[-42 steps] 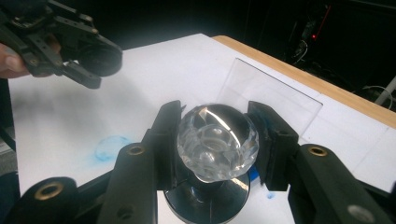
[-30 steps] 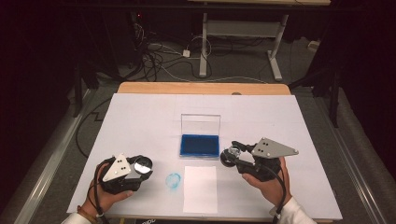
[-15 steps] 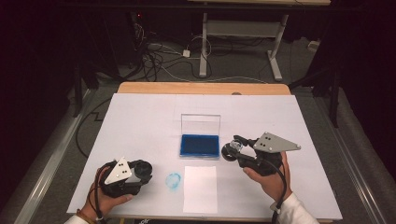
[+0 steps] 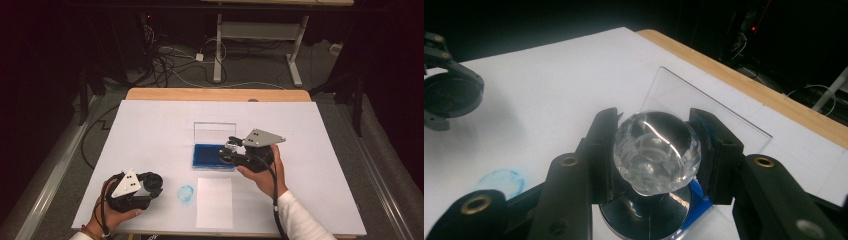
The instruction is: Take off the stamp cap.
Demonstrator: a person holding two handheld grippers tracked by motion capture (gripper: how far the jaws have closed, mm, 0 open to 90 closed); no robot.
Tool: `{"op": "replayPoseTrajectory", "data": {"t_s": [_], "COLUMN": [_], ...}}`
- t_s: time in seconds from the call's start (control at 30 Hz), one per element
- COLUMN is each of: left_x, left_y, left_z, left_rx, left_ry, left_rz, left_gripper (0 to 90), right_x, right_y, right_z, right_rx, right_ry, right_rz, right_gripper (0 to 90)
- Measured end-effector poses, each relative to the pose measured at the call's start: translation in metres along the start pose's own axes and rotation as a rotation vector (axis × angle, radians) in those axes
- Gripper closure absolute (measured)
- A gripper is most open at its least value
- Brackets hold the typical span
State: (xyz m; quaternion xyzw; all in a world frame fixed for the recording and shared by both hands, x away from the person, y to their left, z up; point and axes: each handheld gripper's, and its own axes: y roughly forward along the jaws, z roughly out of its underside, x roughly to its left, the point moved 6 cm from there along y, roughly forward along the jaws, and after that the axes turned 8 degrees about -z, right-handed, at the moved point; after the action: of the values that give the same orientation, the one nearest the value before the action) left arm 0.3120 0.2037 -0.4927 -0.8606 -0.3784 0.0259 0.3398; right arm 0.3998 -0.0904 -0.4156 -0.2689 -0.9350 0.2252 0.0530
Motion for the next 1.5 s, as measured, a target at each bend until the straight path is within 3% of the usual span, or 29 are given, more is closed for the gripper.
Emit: {"op": "replayPoseTrajectory", "data": {"t_s": [0.03,0.1,0.43,0.67,0.87,1.5], "left_x": [0.0,0.001,0.0,0.001,0.0,-0.003], "left_y": [0.0,0.001,0.002,0.002,0.002,0.002], "left_z": [0.0,0.001,0.002,0.002,0.003,0.002], "left_rx": [0.001,0.008,0.018,0.018,0.022,0.02], "left_ry": [0.0,-0.006,-0.014,-0.016,-0.01,-0.011], "left_rz": [-0.001,0.0,-0.011,-0.008,-0.003,0.006], "left_gripper": [36.6,36.6,36.6,36.6,36.6,36.5], "right_x": [0.0,-0.002,0.002,0.0,-0.003,0.0], "right_y": [0.0,0.018,0.071,0.09,0.099,0.105], "right_z": [0.0,0.001,0.008,0.012,0.016,0.015], "right_rx": [0.0,0.021,0.117,0.155,0.179,0.181], "right_ry": [0.0,0.015,0.011,0.021,0.031,0.034], "right_rz": [0.0,-0.008,-0.009,0.01,0.018,0.025], "right_gripper": [57.5,57.5,57.5,57.5,57.5,57.5]}}
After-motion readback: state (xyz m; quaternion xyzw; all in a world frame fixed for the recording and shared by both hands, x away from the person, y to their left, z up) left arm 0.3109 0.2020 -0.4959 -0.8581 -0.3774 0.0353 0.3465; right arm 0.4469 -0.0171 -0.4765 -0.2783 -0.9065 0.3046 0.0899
